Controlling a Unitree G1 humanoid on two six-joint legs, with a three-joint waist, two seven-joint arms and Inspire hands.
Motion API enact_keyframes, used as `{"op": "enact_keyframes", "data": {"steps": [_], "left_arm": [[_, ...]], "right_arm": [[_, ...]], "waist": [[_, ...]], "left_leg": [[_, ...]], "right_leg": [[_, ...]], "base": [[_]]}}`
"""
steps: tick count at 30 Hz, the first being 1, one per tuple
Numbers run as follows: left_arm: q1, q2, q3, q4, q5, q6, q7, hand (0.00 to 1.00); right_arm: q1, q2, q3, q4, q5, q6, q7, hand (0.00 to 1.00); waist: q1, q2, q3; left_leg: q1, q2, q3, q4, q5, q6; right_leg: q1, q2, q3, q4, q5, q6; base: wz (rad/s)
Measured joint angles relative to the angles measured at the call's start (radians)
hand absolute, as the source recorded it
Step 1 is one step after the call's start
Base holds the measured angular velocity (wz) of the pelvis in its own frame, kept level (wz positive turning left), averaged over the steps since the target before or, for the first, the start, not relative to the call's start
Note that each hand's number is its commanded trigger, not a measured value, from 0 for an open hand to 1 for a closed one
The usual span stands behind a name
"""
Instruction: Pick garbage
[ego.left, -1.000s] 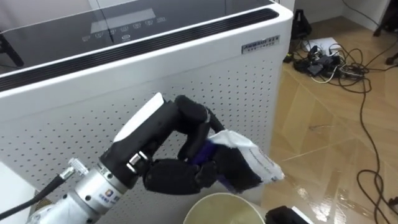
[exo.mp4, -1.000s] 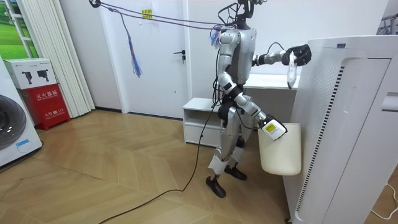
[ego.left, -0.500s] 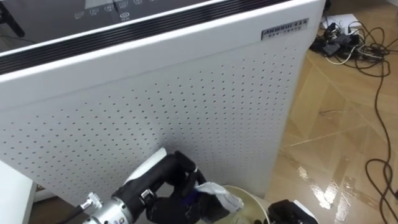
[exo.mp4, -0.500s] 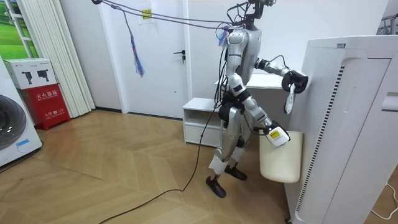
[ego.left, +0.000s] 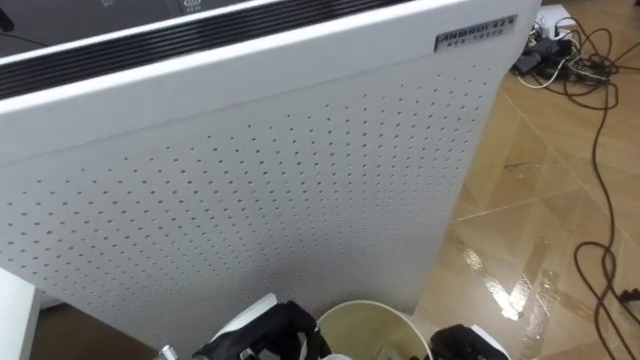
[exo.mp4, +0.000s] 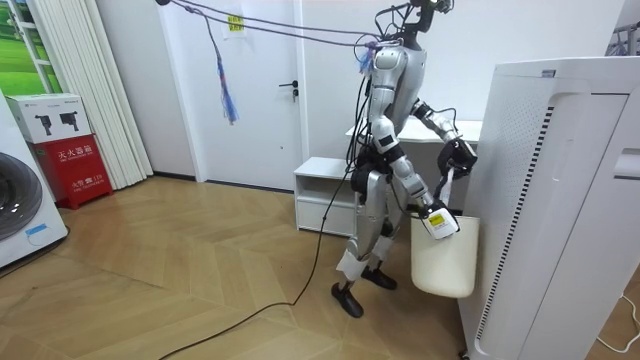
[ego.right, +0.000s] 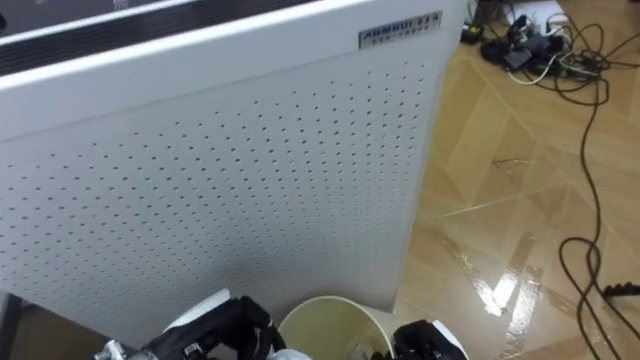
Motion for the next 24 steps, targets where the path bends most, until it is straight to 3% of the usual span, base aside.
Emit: {"op": "enact_keyframes", "data": {"steps": [5, 9, 19, 24], "left_arm": [[0.003, -0.007, 0.0, 0.023, 0.0, 0.005, -0.01, 0.0], [0.006, -0.037, -0.001, 0.023, -0.001, 0.005, -0.019, 0.0], [0.004, -0.052, -0.018, 0.023, -0.012, 0.004, -0.021, 0.0], [0.003, -0.108, -0.019, 0.037, -0.024, 0.004, -0.024, 0.0]], "right_arm": [[-0.001, 0.015, 0.001, 0.001, -0.001, 0.005, 0.001, 1.0], [-0.002, 0.023, 0.002, 0.003, 0.0, 0.006, -0.005, 1.0], [-0.001, 0.041, 0.003, 0.003, 0.009, 0.006, 0.012, 1.0], [0.0, 0.06, 0.004, 0.013, 0.007, 0.006, 0.026, 1.0]], "waist": [[0.0, -0.002, -0.0005], [0.001, -0.002, -0.0006], [-0.004, -0.001, -0.0015], [-0.009, -0.001, -0.0018]], "left_leg": [[-0.021, 0.001, 0.005, 0.017, 0.001, 0.002], [-0.028, 0.002, 0.01, 0.023, 0.004, 0.007], [-0.047, 0.003, 0.007, 0.041, 0.009, 0.014], [-0.048, 0.002, 0.006, 0.045, 0.01, 0.014]], "right_leg": [[-0.012, 0.0, 0.002, -0.001, 0.0, 0.0], [-0.014, 0.001, 0.001, -0.001, -0.001, -0.001], [-0.026, -0.001, 0.001, 0.02, -0.002, -0.005], [-0.025, -0.001, 0.001, 0.019, -0.001, -0.006]], "base": [[0.0], [0.01], [0.01], [0.0]]}}
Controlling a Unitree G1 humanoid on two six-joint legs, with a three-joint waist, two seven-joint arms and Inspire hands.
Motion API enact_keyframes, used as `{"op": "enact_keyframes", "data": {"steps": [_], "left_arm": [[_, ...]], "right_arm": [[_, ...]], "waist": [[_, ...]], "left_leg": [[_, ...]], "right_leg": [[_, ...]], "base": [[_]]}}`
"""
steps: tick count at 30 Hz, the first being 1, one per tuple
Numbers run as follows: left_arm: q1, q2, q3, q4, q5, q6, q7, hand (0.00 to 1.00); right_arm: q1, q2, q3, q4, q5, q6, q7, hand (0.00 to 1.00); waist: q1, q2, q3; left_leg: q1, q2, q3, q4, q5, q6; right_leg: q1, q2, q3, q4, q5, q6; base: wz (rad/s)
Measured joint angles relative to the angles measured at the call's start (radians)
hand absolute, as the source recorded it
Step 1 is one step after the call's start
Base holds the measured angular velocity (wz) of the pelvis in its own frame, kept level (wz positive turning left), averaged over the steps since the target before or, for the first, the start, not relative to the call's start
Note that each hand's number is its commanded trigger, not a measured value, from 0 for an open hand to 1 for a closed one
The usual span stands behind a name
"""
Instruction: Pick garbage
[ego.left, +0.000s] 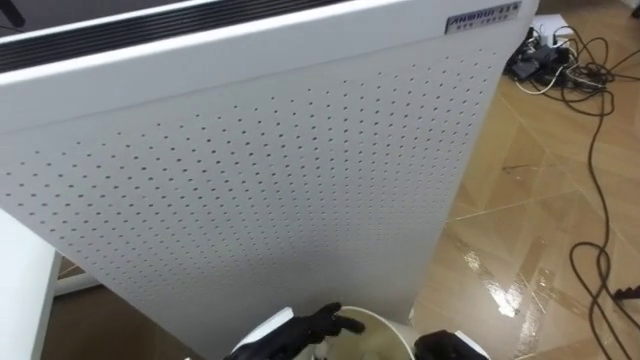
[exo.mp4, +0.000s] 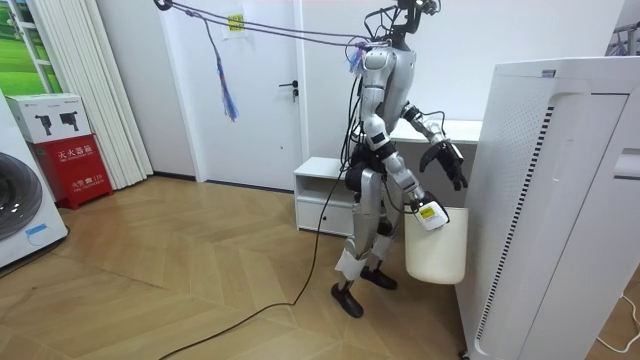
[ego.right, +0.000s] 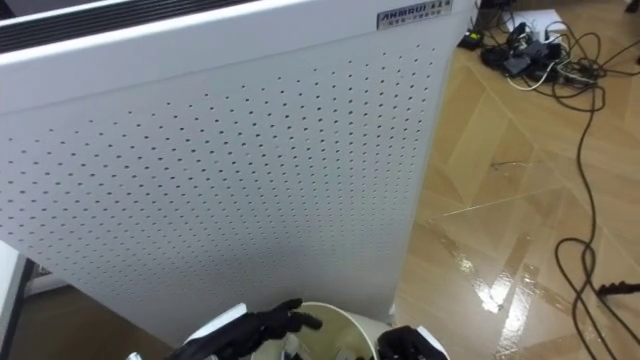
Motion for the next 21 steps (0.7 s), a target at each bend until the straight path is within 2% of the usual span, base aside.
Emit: {"op": "enact_keyframes", "data": {"steps": [3, 7, 10, 12, 14, 15, 19, 21], "left_arm": [[-0.001, -0.027, -0.002, 0.054, -0.04, 0.0, -0.003, 0.0], [0.012, -0.041, -0.002, 0.116, -0.046, 0.001, -0.001, 0.0], [0.028, -0.046, -0.002, 0.218, -0.114, 0.001, 0.007, 0.0], [0.049, -0.044, 0.006, 0.317, -0.134, -0.005, 0.023, 0.0], [0.072, -0.045, 0.023, 0.394, -0.158, -0.005, 0.04, 0.0], [0.106, -0.045, 0.048, 0.421, -0.162, -0.005, 0.051, 0.0], [0.151, -0.051, 0.087, 0.555, -0.217, -0.021, 0.112, 0.0], [0.189, -0.054, 0.126, 0.612, -0.276, -0.037, 0.15, 0.0]], "right_arm": [[0.001, 0.006, 0.0, 0.017, 0.001, 0.0, 0.005, 1.0], [0.006, 0.012, -0.002, 0.041, 0.001, 0.0, 0.0, 1.0], [0.018, 0.012, -0.004, 0.092, -0.002, 0.0, -0.001, 1.0], [0.063, 0.008, -0.016, 0.096, -0.01, 0.0, -0.002, 1.0], [0.099, 0.006, -0.05, 0.097, -0.008, 0.0, -0.001, 1.0], [0.125, 0.005, -0.067, 0.098, -0.008, -0.001, -0.001, 1.0], [0.187, -0.003, -0.085, 0.153, 0.002, -0.018, -0.011, 1.0], [0.215, 0.004, -0.09, 0.175, 0.005, -0.026, -0.027, 1.0]], "waist": [[-0.003, 0.001, -0.0007], [-0.004, 0.0, -0.001], [-0.004, -0.007, -0.0058], [-0.004, -0.018, -0.0206], [-0.003, -0.024, -0.0242], [-0.004, -0.03, -0.0255], [-0.009, -0.044, -0.0242], [-0.005, -0.057, -0.0295]], "left_leg": [[0.006, 0.0, -0.003, 0.0, 0.001, -0.001], [0.021, -0.001, -0.001, -0.009, 0.001, -0.002], [0.055, -0.002, 0.0, -0.025, 0.002, -0.002], [0.064, -0.003, -0.001, -0.031, 0.002, -0.004], [0.07, -0.003, 0.002, -0.035, 0.002, -0.005], [0.081, -0.004, 0.003, -0.041, 0.003, -0.005], [0.116, -0.007, -0.003, -0.056, 0.002, -0.006], [0.134, -0.006, 0.006, -0.068, 0.004, -0.009]], "right_leg": [[0.004, 0.0, 0.0, -0.002, 0.0, 0.0], [0.014, 0.0, 0.0, -0.005, 0.0, 0.0], [0.042, -0.001, -0.001, -0.009, 0.0, 0.0], [0.059, 0.002, -0.005, -0.027, 0.0, 0.0], [0.066, 0.003, -0.008, -0.033, 0.0, 0.0], [0.078, 0.004, -0.007, -0.039, 0.0, 0.0], [0.119, 0.005, -0.014, -0.057, 0.001, 0.002], [0.129, 0.005, -0.004, -0.061, 0.001, 0.002]], "base": [[0.0], [-0.01], [0.0], [0.04], [0.02], [0.0], [0.03], [-0.1]]}}
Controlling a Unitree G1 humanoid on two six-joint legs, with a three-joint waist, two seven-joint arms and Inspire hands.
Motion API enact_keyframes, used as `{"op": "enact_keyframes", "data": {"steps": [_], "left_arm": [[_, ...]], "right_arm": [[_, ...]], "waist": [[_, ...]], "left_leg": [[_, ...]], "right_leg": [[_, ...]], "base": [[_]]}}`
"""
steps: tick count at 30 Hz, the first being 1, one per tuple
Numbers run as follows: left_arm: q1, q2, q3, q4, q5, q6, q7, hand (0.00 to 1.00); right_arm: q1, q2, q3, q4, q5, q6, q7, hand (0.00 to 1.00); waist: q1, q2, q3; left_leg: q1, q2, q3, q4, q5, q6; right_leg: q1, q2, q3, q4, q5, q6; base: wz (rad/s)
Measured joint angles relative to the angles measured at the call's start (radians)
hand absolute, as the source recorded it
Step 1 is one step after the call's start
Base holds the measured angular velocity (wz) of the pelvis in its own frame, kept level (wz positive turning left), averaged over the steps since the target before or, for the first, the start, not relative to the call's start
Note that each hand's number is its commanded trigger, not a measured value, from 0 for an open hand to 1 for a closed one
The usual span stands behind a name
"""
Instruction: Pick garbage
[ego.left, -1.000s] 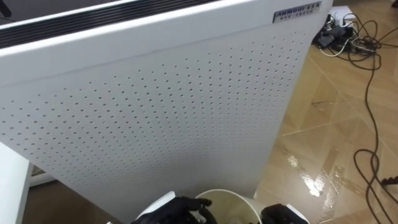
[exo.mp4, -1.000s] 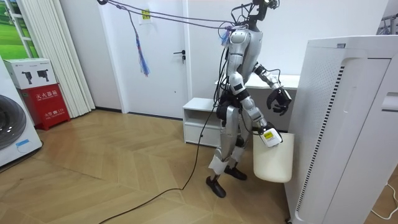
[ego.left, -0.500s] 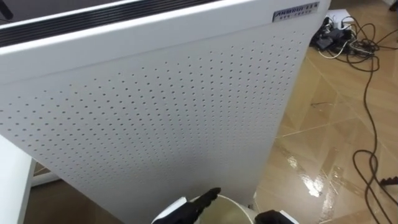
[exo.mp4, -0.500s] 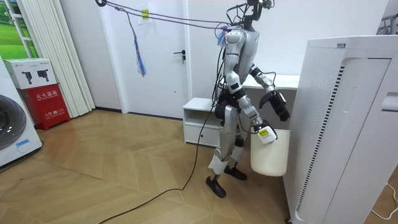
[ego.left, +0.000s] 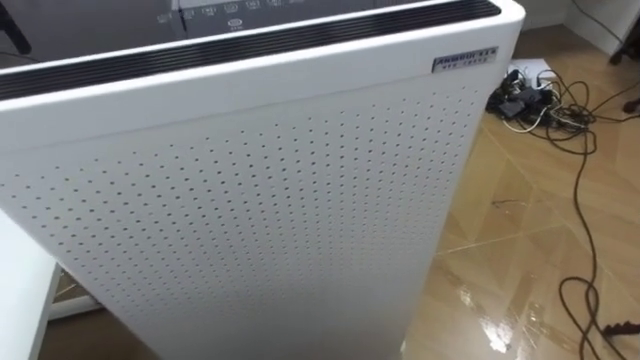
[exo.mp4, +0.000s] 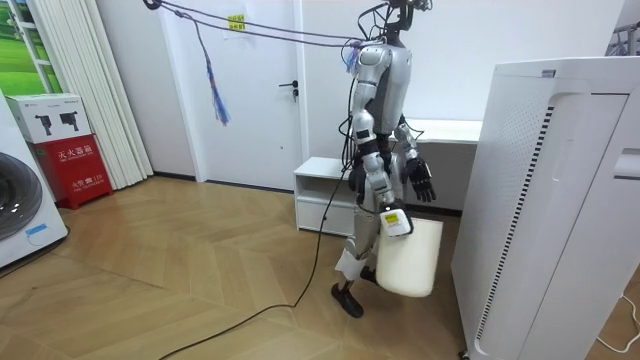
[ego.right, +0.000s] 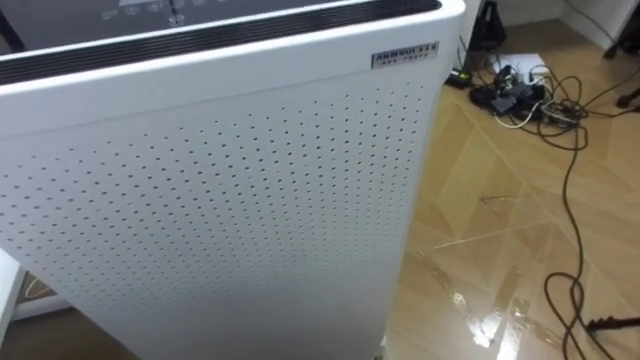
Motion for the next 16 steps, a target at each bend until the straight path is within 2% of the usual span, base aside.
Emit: {"op": "enact_keyframes", "data": {"steps": [4, 7, 8, 9, 16], "left_arm": [[0.015, -0.026, 0.037, 0.086, -0.101, -0.024, 0.068, 0.0], [0.024, -0.037, 0.062, 0.12, -0.137, -0.03, 0.091, 0.0], [0.026, -0.045, 0.078, 0.144, -0.154, -0.033, 0.1, 0.0], [0.023, -0.048, 0.086, 0.164, -0.156, -0.033, 0.104, 0.0], [0.035, -0.075, 0.174, 0.193, -0.156, -0.03, 0.116, 0.0]], "right_arm": [[0.03, 0.005, -0.032, 0.059, 0.071, -0.004, -0.022, 1.0], [0.045, 0.017, -0.042, 0.084, 0.111, -0.016, -0.022, 1.0], [0.053, 0.022, -0.062, 0.093, 0.118, -0.019, -0.025, 1.0], [0.063, 0.026, -0.086, 0.095, 0.12, -0.022, -0.031, 1.0], [0.089, 0.042, -0.164, 0.125, 0.181, -0.018, -0.054, 1.0]], "waist": [[0.012, -0.012, 0.0016], [0.014, -0.024, 0.0026], [0.014, -0.025, 0.0008], [0.014, -0.023, -0.0033], [0.013, -0.022, -0.0029]], "left_leg": [[0.038, -0.002, -0.001, -0.007, 0.0, 0.0], [0.069, -0.005, 0.0, -0.021, 0.0, 0.0], [0.083, -0.007, 0.001, -0.029, -0.001, 0.0], [0.087, -0.008, 0.0, -0.03, -0.002, 0.0], [0.101, -0.012, 0.0, -0.032, -0.009, 0.0]], "right_leg": [[0.048, 0.006, 0.003, -0.034, 0.003, 0.005], [0.07, 0.006, 0.01, -0.049, 0.003, 0.007], [0.083, 0.005, 0.011, -0.05, 0.002, 0.008], [0.089, 0.004, 0.011, -0.051, 0.002, 0.009], [0.111, 0.001, 0.008, -0.057, 0.001, 0.01]], "base": [[-0.01], [-0.01], [0.0], [0.0], [0.0]]}}
